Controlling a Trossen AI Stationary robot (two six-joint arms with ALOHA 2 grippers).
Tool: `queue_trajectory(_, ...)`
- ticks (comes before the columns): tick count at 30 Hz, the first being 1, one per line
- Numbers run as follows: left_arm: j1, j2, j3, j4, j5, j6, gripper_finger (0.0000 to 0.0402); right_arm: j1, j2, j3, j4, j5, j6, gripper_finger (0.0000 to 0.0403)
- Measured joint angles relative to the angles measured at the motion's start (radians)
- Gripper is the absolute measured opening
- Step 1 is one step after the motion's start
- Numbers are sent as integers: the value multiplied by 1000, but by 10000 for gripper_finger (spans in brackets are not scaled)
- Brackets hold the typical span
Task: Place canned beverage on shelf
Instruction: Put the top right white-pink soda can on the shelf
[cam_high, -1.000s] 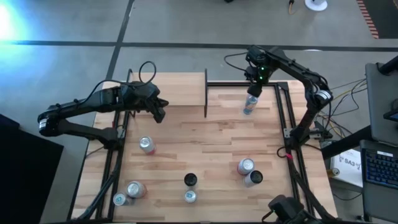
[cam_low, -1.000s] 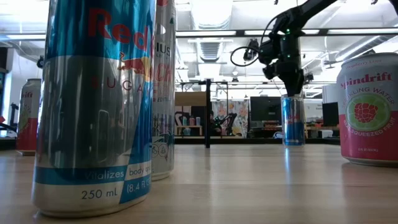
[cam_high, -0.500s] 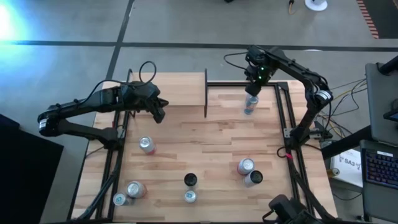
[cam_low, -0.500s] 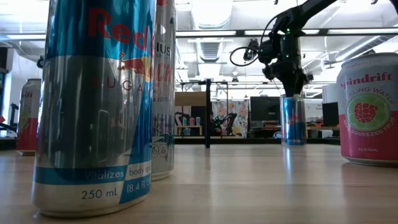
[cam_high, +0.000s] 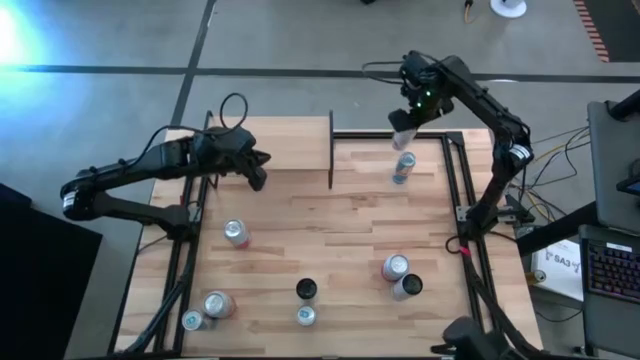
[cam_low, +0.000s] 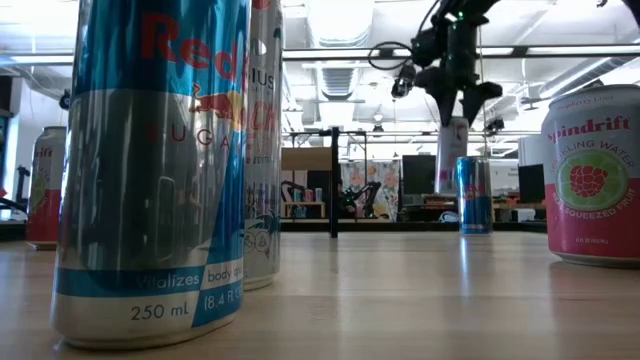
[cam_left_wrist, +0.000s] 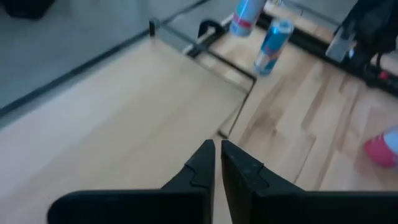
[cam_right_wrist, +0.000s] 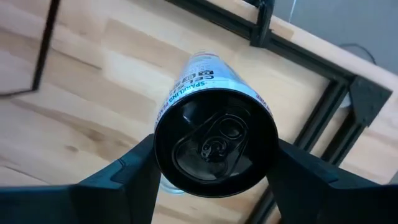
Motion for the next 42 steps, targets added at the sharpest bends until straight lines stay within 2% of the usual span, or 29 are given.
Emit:
queue_trajectory(9, 44, -9, 0, 61, 2, 73, 92, 108, 89, 246, -58, -13, 119, 238)
queue_trajectory(17, 76, 30, 0, 93, 13, 195, 162, 179, 195, 494, -47, -128, 181, 239)
queue_trajectory(21, 92, 80, 0, 186, 52, 261, 188, 191, 194, 478, -61, -184, 207, 238)
queue_trajectory(27, 120, 175, 0, 327, 142, 335, 223, 203, 190, 490, -9, -168, 215, 238)
queue_trajectory(31, 120, 242, 2, 402, 148, 372, 238, 208, 166, 491, 1, -179, 226, 238)
queue_trajectory(35, 120, 305, 73, 388, 148, 376, 244, 220, 143, 491, 65, -216, 246, 238)
queue_trajectory(39, 120, 343, 215, 275, 152, 378, 245, 229, 119, 491, 199, -311, 279, 239)
queue_trajectory(42, 120, 352, 324, 180, 152, 404, 245, 230, 120, 492, 244, -329, 290, 238)
